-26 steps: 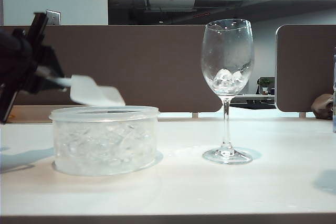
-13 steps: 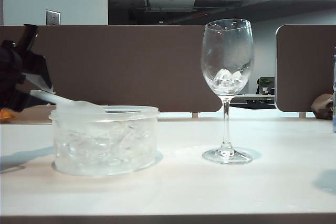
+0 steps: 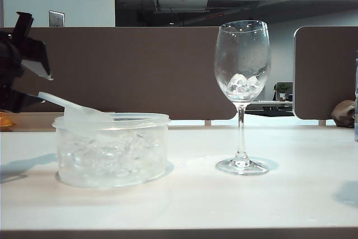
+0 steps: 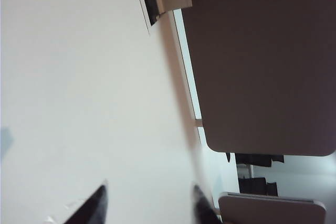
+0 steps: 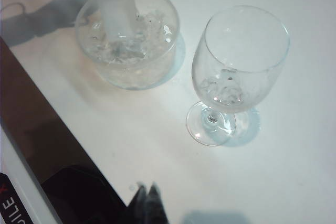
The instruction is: Pick up an ice shovel filled with ice cubes and pour the ice from the shovel into the glass.
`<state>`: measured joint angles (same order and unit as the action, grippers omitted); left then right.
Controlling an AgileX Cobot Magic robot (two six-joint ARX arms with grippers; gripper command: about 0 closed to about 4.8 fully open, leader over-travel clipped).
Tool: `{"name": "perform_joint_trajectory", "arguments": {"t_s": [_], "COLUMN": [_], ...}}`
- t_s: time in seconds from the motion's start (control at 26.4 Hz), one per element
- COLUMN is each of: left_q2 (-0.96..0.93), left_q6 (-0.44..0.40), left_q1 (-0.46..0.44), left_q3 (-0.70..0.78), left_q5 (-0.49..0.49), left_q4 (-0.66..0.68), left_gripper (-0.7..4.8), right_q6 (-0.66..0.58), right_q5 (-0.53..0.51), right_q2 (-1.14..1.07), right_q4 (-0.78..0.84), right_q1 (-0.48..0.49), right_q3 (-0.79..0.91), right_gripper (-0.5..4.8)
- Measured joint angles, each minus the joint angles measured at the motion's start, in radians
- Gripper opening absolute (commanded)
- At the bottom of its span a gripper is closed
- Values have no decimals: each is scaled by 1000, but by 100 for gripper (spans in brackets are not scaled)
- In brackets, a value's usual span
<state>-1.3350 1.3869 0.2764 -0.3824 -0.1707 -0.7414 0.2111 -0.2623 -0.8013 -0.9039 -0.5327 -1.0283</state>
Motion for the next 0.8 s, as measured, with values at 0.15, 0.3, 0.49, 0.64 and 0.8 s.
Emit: {"name": "perform_joint_trajectory", "arguments": {"t_s": [0.15, 0.3, 0.49, 0.64, 0.8], "left_q2": [37, 100, 171, 245, 303], "left_q6": [-3, -126, -606, -1107, -1366], "left_q1": [-6, -42, -81, -80, -80], "left_q3": [44, 80, 79, 79, 79], "left_q5": [-61, -66, 78, 126, 121], "left_q4": [-1, 5, -17, -5, 43], "left_gripper": [106, 5, -3, -3, -3], "right_q6": [0, 0, 0, 0, 0], "right_q5": [0, 0, 0, 0, 0], "right_q2": [0, 0, 0, 0, 0], "right_q4": [0, 0, 0, 0, 0], "right_q1": [0, 0, 0, 0, 0], "right_q3": [0, 0, 0, 0, 0], "right_gripper": [0, 0, 0, 0, 0]}}
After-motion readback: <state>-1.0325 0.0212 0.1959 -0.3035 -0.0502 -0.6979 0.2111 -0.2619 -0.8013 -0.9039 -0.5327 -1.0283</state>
